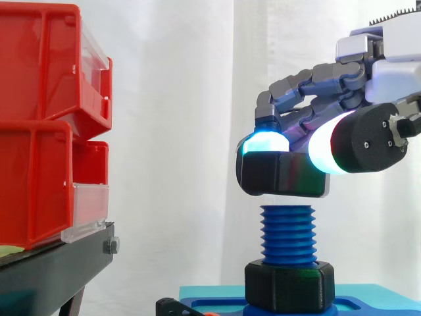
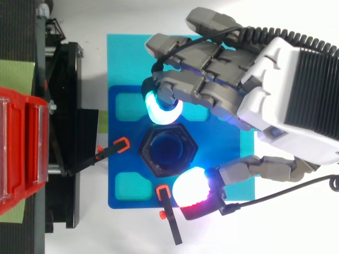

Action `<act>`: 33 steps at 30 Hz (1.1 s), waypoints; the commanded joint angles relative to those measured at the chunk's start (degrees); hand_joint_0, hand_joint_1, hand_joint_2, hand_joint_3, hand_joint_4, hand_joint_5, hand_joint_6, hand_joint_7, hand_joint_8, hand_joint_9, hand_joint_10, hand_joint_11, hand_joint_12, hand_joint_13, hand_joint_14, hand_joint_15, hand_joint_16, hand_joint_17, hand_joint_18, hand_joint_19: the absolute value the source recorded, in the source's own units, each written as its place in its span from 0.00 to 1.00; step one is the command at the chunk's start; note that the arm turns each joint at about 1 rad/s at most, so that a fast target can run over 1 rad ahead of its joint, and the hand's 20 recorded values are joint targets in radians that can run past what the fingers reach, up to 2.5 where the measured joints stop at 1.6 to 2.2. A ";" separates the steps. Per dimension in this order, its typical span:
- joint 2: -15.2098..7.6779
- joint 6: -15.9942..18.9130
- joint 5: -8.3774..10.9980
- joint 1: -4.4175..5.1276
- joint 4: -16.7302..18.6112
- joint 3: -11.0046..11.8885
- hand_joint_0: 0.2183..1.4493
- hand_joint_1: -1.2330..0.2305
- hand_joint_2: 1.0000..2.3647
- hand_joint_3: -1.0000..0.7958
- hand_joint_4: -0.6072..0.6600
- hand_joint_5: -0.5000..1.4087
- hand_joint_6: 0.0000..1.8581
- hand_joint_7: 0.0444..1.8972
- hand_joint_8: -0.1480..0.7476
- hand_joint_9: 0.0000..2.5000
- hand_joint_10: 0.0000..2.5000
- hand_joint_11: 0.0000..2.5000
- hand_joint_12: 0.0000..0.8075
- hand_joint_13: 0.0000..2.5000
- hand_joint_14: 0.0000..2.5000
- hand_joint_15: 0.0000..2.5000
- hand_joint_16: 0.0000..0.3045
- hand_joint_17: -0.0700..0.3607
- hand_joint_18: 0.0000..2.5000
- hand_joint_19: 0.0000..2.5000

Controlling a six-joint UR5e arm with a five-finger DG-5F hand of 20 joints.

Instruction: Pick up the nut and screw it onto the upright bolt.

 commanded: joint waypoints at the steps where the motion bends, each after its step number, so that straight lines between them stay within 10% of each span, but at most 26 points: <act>1: 0.02 -0.14 -0.16 -0.05 0.00 0.02 0.30 0.40 0.00 0.29 0.69 0.19 0.30 0.67 0.51 0.21 0.00 0.00 0.41 0.19 0.00 0.01 0.14 0.38 0.16 0.04; 33: -1.04 0.47 0.28 0.48 0.53 0.02 0.30 0.40 0.00 0.29 0.68 0.19 0.30 0.68 0.51 0.21 0.00 0.00 0.41 0.19 0.00 0.01 0.14 0.39 0.16 0.04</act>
